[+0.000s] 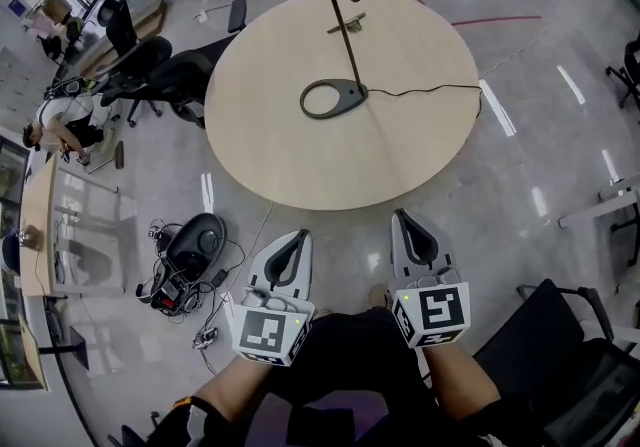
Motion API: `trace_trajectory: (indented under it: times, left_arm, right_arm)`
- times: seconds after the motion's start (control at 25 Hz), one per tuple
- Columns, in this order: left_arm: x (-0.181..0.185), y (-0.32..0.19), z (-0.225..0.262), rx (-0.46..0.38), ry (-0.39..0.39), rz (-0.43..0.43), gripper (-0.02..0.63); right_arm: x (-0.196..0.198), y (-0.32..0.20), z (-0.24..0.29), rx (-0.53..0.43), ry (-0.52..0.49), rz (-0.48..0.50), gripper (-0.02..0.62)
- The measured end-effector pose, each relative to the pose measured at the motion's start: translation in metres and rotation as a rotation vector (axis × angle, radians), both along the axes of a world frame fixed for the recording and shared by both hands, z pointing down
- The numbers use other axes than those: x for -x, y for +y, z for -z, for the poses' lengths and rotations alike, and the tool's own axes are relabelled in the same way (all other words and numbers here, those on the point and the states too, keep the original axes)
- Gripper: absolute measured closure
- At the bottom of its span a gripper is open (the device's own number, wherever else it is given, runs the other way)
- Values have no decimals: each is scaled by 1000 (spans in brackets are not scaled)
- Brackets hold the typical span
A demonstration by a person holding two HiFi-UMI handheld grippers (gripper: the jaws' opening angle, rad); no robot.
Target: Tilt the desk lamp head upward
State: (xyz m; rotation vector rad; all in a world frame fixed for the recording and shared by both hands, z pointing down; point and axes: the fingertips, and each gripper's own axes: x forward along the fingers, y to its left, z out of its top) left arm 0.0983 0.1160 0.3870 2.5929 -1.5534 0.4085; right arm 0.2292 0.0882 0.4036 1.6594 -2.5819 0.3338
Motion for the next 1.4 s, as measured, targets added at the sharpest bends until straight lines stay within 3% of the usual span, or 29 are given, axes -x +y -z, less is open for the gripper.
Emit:
trace_trajectory:
  times: [0.16,0.56,0.8,1.04,1.4]
  left_arm:
    - [19,29,2,-9,14,-14,560]
    - [114,113,-12,33,95,-63,560]
    - [141,150,-24,50,132,-97,560]
    - [136,173,-17,31,123,-91,560]
    - [85,200,-14,14,98,-64,560]
  right_arm:
    - [22,32,7,-9,16,-16,580]
    - [125,134,-1,55,65,-63,580]
    - [148,184,-7,92,104,-113,580]
    - [142,209,-8,91,99,-119,580]
    - [93,239,-6,86,80,-99,580]
